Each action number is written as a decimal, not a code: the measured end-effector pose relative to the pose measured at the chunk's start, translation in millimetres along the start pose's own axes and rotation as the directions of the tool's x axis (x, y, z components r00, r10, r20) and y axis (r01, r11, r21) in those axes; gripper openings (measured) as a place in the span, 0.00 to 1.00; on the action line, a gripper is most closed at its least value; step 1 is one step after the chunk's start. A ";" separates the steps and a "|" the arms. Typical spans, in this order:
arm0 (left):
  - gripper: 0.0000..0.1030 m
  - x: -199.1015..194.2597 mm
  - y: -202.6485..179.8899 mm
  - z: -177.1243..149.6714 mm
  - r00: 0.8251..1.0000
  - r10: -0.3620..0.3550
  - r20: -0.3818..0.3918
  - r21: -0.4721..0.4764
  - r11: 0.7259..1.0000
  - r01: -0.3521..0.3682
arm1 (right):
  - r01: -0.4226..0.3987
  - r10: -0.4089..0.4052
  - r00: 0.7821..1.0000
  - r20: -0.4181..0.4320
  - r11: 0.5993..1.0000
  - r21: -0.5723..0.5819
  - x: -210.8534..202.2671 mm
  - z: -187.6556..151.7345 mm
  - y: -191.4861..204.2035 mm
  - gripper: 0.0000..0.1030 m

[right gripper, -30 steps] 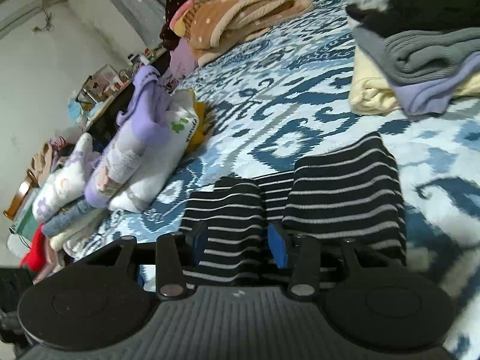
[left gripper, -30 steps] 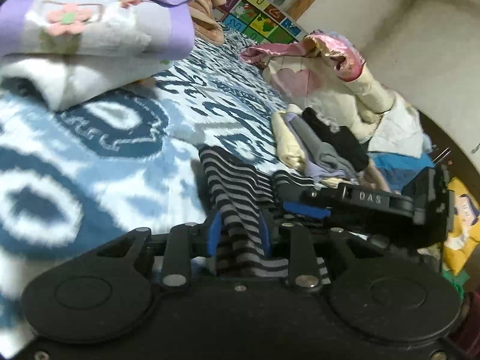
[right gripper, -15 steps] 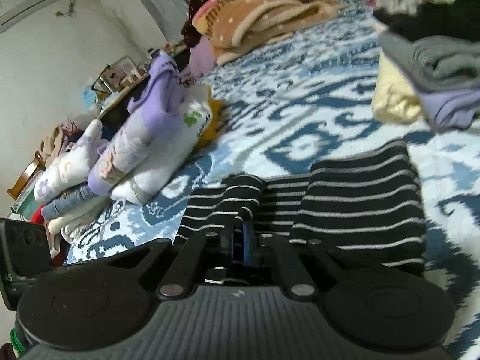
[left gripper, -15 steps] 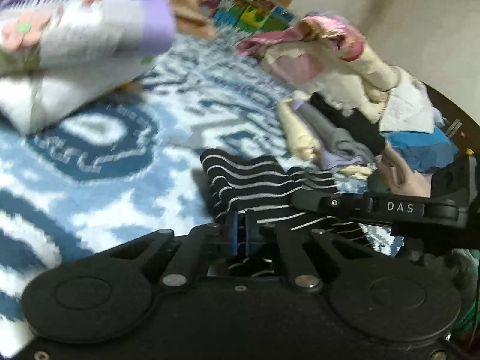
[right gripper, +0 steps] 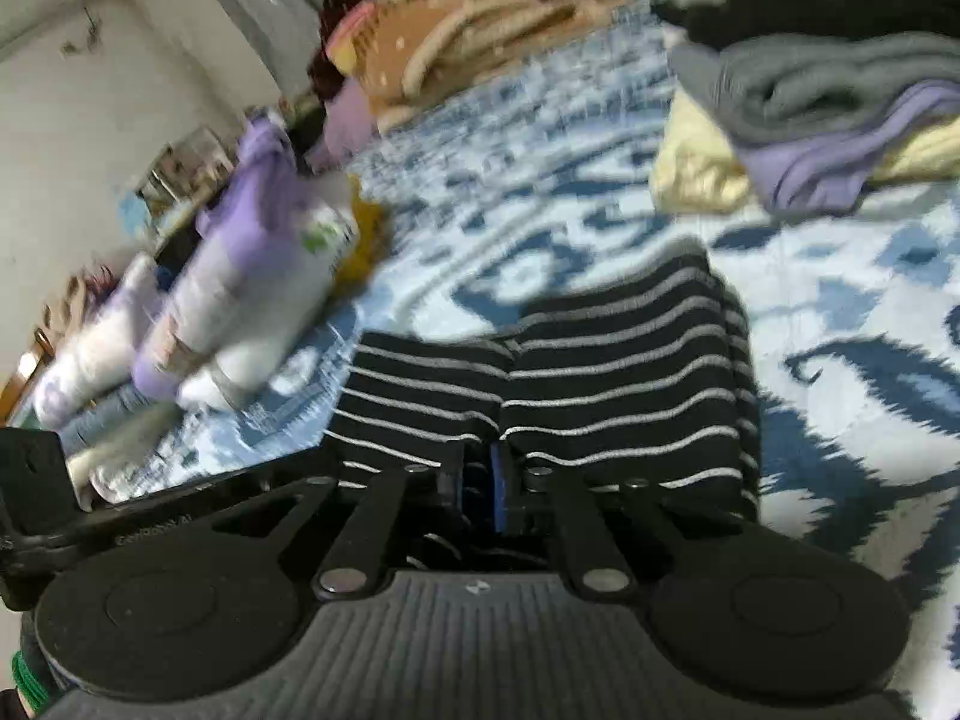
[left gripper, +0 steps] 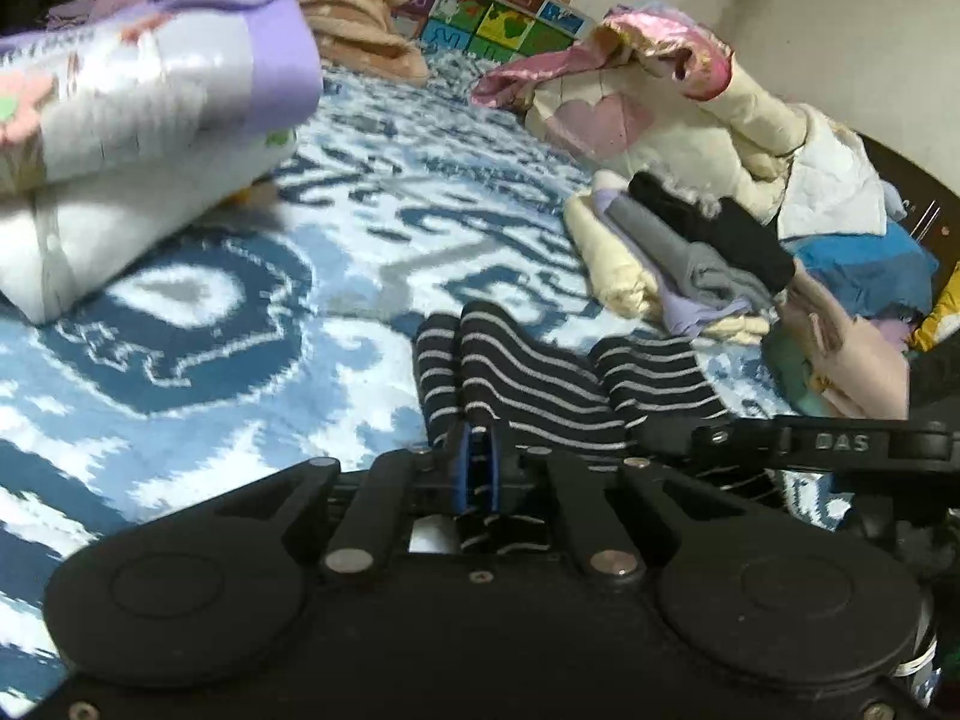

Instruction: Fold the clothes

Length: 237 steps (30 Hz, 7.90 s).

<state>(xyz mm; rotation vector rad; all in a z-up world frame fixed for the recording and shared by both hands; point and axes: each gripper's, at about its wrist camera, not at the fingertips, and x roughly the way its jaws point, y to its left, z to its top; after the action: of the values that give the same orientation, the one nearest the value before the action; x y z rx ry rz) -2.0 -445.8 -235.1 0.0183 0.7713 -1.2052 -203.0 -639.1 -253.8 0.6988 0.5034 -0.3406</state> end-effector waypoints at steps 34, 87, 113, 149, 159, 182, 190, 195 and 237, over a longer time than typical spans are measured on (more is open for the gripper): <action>0.22 -118.0 -95.5 -133.6 0.993 0.100 -0.067 0.427 0.902 -0.062 | 0.130 -0.146 0.989 -0.017 0.928 -0.350 -89.0 -99.1 100.4 0.22; 0.63 -167.1 -132.1 -285.7 0.897 0.210 0.389 0.913 0.046 -0.406 | 0.446 -0.312 0.875 0.371 0.217 -0.868 -193.5 -297.0 80.6 0.47; 0.14 -186.8 -148.7 -273.1 0.936 0.183 0.302 0.933 0.146 -0.329 | 0.324 -0.190 0.943 0.273 0.332 -0.886 -212.3 -281.2 94.4 0.17; 0.47 -118.9 -22.4 -76.1 0.979 -0.204 -0.016 -0.037 0.978 0.204 | -0.106 0.115 0.967 0.227 0.993 -0.049 -176.4 -118.7 -36.9 0.67; 0.13 -110.9 -47.1 -91.9 0.980 -0.191 -0.053 0.078 0.978 0.195 | -0.114 0.139 0.982 0.129 0.975 -0.189 -162.5 -139.0 -12.5 0.18; 0.11 -59.4 -13.7 -12.3 0.934 -0.238 0.267 0.048 0.971 0.234 | -0.117 0.192 0.926 0.324 0.965 -0.237 -105.7 -19.6 -24.4 0.15; 0.11 -26.4 -3.7 -3.5 0.961 -0.192 0.201 0.016 0.981 0.193 | -0.096 0.146 0.952 0.270 0.977 -0.191 -67.0 -9.1 -40.9 0.15; 0.11 -6.3 1.3 -5.5 0.978 -0.160 0.135 -0.004 0.987 0.162 | -0.067 0.099 0.973 0.209 0.986 -0.155 -45.7 -11.7 -50.9 0.15; 0.43 -22.7 -75.8 -67.3 1.000 -0.011 0.006 0.477 0.879 0.007 | 0.042 -0.015 0.998 0.061 0.888 -0.458 -58.8 -70.7 8.6 0.40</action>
<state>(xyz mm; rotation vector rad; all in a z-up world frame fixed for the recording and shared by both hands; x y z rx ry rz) -104.1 -429.3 -244.5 0.4184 0.4485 -1.3790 -270.7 -577.0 -263.6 0.2192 0.5177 -0.2532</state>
